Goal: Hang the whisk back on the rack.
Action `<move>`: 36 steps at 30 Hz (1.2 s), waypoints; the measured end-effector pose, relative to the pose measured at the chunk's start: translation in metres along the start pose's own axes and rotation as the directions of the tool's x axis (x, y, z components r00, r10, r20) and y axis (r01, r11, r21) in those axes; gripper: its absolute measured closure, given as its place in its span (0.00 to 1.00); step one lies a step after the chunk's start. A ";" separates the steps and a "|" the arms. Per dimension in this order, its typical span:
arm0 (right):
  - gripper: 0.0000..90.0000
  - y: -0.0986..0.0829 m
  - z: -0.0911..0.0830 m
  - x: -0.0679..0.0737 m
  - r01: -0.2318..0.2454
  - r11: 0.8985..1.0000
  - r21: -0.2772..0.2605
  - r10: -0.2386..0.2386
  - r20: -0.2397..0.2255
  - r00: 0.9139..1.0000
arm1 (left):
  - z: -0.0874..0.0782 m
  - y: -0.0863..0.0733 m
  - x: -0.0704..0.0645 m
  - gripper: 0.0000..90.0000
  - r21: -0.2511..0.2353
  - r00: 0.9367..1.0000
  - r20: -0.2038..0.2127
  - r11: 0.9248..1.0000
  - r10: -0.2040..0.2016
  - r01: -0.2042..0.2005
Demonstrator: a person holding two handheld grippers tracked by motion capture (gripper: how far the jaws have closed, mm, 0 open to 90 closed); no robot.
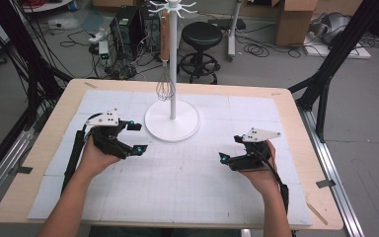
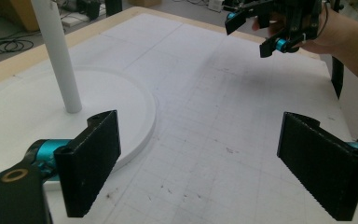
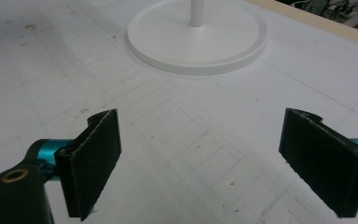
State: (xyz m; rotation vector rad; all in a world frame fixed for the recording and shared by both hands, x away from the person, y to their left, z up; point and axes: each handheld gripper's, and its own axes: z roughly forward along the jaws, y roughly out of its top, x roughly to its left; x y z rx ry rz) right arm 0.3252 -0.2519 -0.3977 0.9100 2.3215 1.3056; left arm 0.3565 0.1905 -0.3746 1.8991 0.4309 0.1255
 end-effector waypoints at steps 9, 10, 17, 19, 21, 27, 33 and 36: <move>0.13 -0.003 0.002 -0.002 -0.009 1.000 0.003 0.009 -0.009 1.000 | 0.003 0.001 -0.002 0.10 0.008 1.000 -0.024 1.000 0.008 -0.008; 0.13 -0.004 0.002 -0.002 -0.009 1.000 0.006 0.009 -0.012 1.000 | 0.004 0.000 -0.001 0.09 0.009 1.000 -0.022 1.000 0.009 -0.009; 0.13 -0.004 -0.001 -0.002 -0.006 1.000 -0.003 0.006 -0.008 1.000 | 0.010 -0.005 0.001 0.06 0.042 1.000 -0.018 0.999 -0.011 0.012; 0.13 -0.004 -0.001 -0.002 -0.009 1.000 0.001 0.009 -0.005 1.000 | 0.010 -0.005 0.001 0.03 0.044 1.000 -0.017 0.999 -0.013 0.014; 0.13 -0.005 -0.001 -0.001 -0.007 1.000 0.008 0.007 -0.003 1.000 | 0.010 -0.005 0.000 0.03 0.041 1.000 -0.019 0.999 -0.011 0.012; 0.13 -0.004 -0.001 0.001 -0.005 1.000 0.010 0.005 -0.003 1.000 | 0.007 -0.003 -0.002 0.03 0.028 1.000 -0.018 1.000 -0.001 0.002; 0.13 -0.004 0.000 0.001 -0.001 1.000 0.019 0.001 0.000 1.000 | 0.007 -0.005 0.000 0.03 0.035 1.000 -0.025 0.999 -0.003 0.004; 0.13 -0.005 0.000 0.000 -0.001 1.000 0.017 0.001 0.000 1.000 | 0.008 -0.006 0.000 0.03 0.036 1.000 -0.025 0.999 -0.008 0.009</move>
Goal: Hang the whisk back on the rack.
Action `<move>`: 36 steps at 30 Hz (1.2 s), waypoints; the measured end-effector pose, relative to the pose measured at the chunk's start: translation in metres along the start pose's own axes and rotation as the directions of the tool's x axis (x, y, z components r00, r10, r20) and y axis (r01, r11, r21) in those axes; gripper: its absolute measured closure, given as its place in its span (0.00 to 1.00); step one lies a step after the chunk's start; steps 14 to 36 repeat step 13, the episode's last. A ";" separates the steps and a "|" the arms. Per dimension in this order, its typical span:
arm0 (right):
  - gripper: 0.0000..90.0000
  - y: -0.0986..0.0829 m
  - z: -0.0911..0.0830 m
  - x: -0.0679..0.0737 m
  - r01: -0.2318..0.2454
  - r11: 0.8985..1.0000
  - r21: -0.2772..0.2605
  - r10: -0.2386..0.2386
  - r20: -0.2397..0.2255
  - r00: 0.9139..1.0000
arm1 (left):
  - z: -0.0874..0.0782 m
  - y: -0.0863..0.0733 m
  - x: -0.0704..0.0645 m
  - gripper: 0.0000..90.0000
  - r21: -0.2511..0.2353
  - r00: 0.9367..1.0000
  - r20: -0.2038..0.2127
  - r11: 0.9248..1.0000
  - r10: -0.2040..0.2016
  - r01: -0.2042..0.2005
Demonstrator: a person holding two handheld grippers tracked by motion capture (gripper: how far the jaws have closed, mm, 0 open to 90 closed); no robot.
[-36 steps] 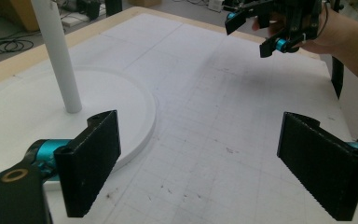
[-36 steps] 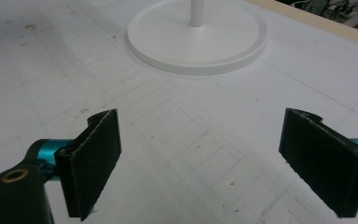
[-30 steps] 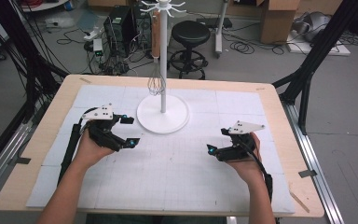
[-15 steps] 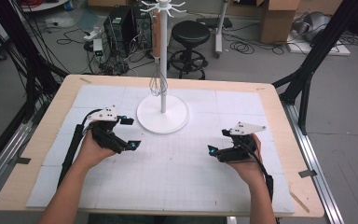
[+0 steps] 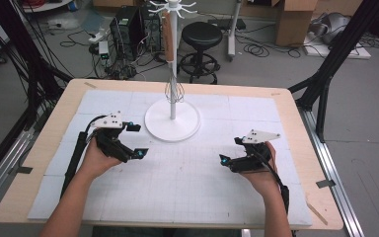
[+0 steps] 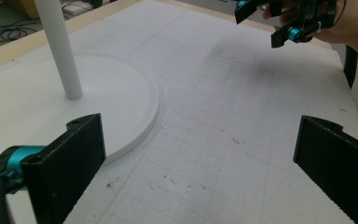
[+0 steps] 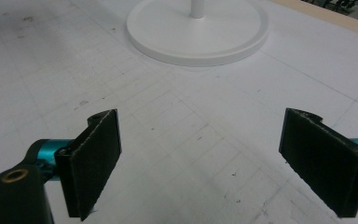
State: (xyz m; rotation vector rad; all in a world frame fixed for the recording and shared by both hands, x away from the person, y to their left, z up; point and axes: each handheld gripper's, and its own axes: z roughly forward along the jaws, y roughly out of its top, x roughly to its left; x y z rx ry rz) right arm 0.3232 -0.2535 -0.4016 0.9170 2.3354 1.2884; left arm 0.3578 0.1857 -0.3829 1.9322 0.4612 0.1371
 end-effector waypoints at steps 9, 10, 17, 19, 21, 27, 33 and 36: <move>0.13 -0.001 0.001 -0.001 -0.004 1.000 0.004 0.004 -0.003 1.000 | -0.001 0.000 0.002 0.03 -0.006 1.000 -0.003 1.000 0.000 0.000; 0.13 -0.001 0.001 -0.001 -0.005 1.000 0.004 0.005 -0.005 1.000 | -0.001 0.000 0.002 0.03 -0.005 1.000 -0.002 1.000 -0.001 0.001; 0.13 -0.001 0.001 -0.002 -0.004 1.000 0.001 0.004 -0.004 1.000 | -0.001 -0.001 0.001 0.03 -0.003 1.000 -0.002 1.000 -0.002 0.002; 0.13 -0.001 0.001 -0.002 -0.004 1.000 0.001 0.004 -0.004 1.000 | -0.001 -0.001 0.001 0.03 -0.003 1.000 -0.002 1.000 -0.002 0.002; 0.13 -0.001 0.001 -0.002 -0.004 1.000 0.001 0.004 -0.004 1.000 | -0.001 -0.001 0.001 0.03 -0.003 1.000 -0.002 1.000 -0.002 0.002; 0.13 -0.001 0.001 -0.002 -0.004 1.000 0.001 0.004 -0.004 1.000 | -0.001 -0.001 0.001 0.03 -0.003 1.000 -0.002 1.000 -0.002 0.002; 0.13 -0.001 0.001 -0.002 -0.004 1.000 0.001 0.004 -0.004 1.000 | -0.001 -0.001 0.001 0.03 -0.003 1.000 -0.002 1.000 -0.002 0.002; 0.13 -0.001 0.001 -0.002 -0.004 1.000 0.001 0.004 -0.004 1.000 | -0.001 -0.001 0.001 0.03 -0.003 1.000 -0.002 1.000 -0.002 0.002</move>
